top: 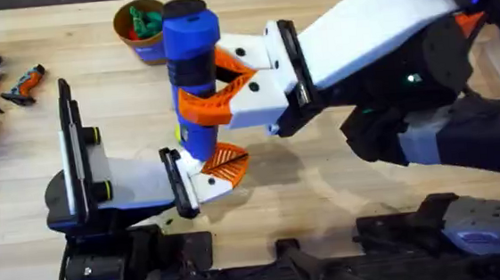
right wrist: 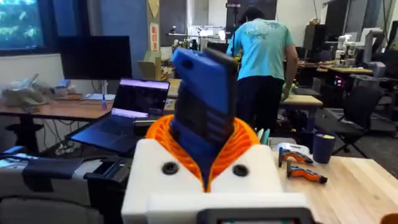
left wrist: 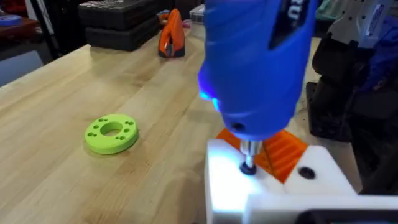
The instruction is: Pick up the gripper from the table and insert it into the empty holder that is missing its gripper. Then pick up a screw, insert it into the mounting hole, and use the screwdriver to tighten it. Finally, clean up the table by picking up the vegetable and placing it into the bucket.
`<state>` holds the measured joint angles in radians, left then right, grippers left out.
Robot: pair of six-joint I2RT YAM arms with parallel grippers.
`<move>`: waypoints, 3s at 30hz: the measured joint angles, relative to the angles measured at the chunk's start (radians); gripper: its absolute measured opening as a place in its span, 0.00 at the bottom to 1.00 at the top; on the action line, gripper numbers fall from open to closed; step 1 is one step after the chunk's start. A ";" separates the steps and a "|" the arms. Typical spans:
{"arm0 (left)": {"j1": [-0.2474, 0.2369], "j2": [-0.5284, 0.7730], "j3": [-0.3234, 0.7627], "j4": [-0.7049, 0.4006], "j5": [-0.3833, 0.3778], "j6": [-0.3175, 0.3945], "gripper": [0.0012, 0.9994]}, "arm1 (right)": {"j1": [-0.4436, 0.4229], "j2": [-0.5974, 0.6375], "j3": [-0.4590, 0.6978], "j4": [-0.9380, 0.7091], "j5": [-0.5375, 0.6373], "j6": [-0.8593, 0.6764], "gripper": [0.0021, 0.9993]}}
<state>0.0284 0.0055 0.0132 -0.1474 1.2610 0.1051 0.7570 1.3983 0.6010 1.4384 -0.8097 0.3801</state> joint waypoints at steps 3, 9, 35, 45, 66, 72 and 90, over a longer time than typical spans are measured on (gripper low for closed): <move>0.000 0.000 0.000 0.000 0.000 0.000 0.00 | 0.000 0.000 0.000 0.000 0.000 0.000 0.03; 0.000 0.000 0.000 0.000 0.000 0.000 0.00 | 0.000 0.000 0.000 0.000 0.000 0.000 0.03; 0.000 0.000 0.000 0.000 0.000 0.000 0.00 | 0.000 0.000 0.000 -0.013 -0.001 -0.011 0.03; 0.000 0.000 0.000 0.000 0.000 0.000 0.00 | 0.000 0.000 0.000 0.009 -0.002 -0.013 0.03; 0.000 0.000 0.000 0.000 0.000 0.000 0.00 | -0.164 -0.045 0.539 -1.361 -0.015 -0.206 0.03; 0.000 0.000 0.000 0.000 0.000 0.000 0.00 | -0.255 -0.038 0.846 -2.035 0.235 -0.536 0.03; 0.000 0.000 0.000 0.000 0.000 0.000 0.00 | -0.495 0.236 0.927 -2.560 0.814 -1.382 0.03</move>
<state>0.0284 0.0055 0.0132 -0.1471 1.2606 0.1052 0.2625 1.6348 1.5276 -1.1221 0.0046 -1.0016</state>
